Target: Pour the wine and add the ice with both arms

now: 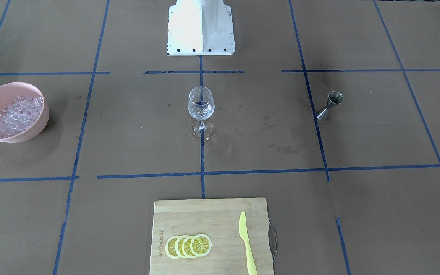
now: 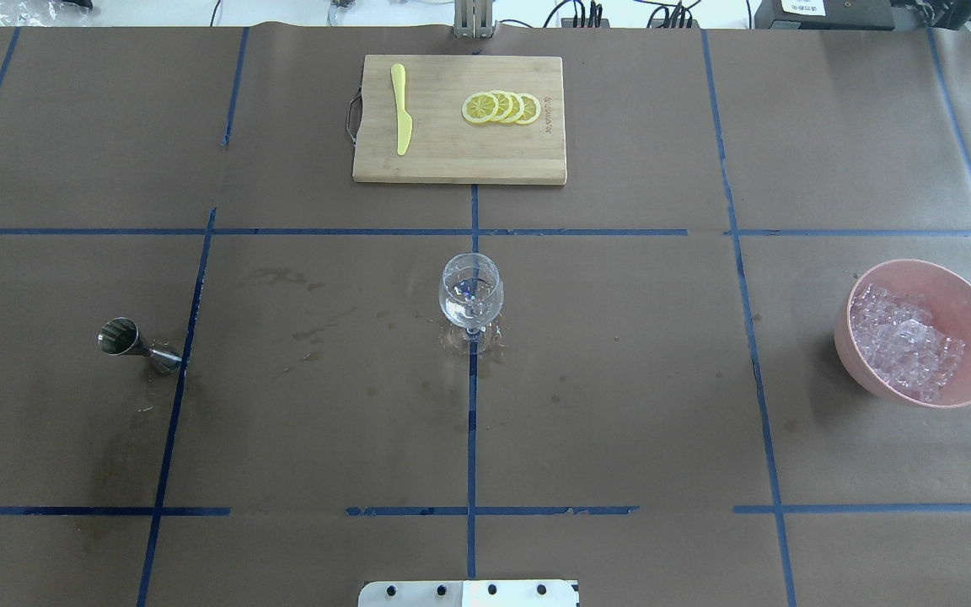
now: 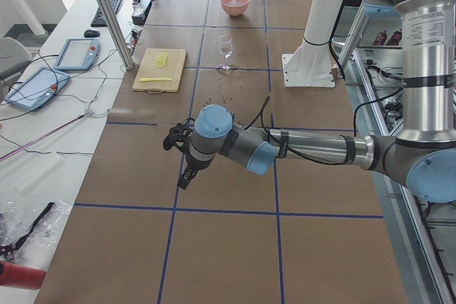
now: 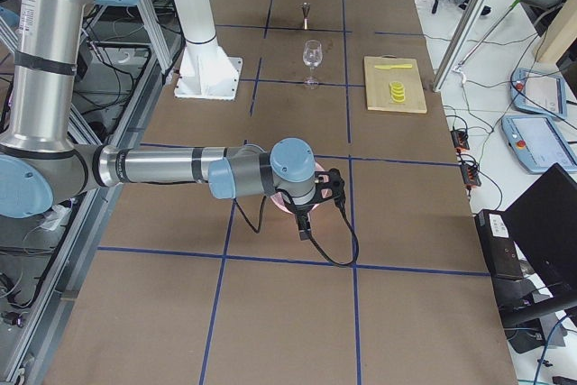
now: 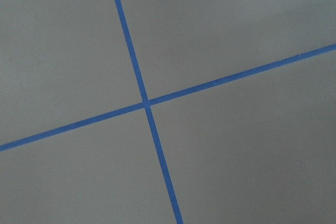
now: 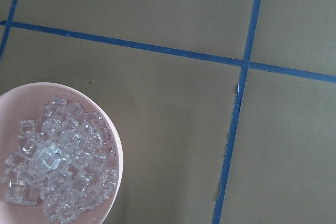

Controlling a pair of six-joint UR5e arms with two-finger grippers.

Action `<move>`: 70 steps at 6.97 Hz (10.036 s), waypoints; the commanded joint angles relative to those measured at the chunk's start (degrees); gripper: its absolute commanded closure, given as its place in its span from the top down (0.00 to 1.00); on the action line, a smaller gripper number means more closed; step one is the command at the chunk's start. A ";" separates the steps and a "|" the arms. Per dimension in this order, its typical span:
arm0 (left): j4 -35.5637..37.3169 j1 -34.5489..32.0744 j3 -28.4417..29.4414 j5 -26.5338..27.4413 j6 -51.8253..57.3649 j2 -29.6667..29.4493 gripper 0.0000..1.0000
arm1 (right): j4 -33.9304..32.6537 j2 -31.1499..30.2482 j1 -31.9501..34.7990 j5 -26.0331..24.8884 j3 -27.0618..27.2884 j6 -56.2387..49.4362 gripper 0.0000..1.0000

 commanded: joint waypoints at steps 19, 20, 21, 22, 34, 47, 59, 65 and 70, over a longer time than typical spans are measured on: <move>-42.07 80.13 -4.66 99.72 -58.43 6.21 1.00 | 0.14 -0.35 0.59 0.38 -0.05 -0.21 1.00; -42.16 80.32 -1.87 100.35 -59.48 4.54 1.00 | 0.14 -0.35 0.59 0.38 -0.05 -0.21 1.00; -42.16 80.58 -0.71 100.36 -60.10 4.26 1.00 | 0.14 -0.35 0.59 0.29 -0.14 -0.21 1.00; -42.59 80.67 0.78 100.36 -60.45 4.09 1.00 | 0.14 -0.44 0.59 0.29 -0.14 -0.21 1.00; -44.88 80.67 7.74 100.36 -64.67 0.31 0.46 | 0.14 0.00 0.59 0.29 -0.14 -0.12 1.00; -47.67 80.50 1.86 101.77 -50.85 -0.91 0.00 | 0.14 0.18 0.59 0.29 -0.14 -0.12 1.00; -28.39 76.19 1.85 94.38 -32.77 -30.53 0.00 | 0.05 0.18 0.59 0.20 -0.31 -0.12 1.00; -22.91 75.67 1.85 94.99 -14.72 -33.97 0.00 | -0.04 0.09 0.59 0.11 -1.28 -0.12 1.00; -22.73 75.75 2.03 98.24 0.52 -35.11 0.00 | -0.04 -0.09 0.77 0.11 -1.72 -0.12 1.00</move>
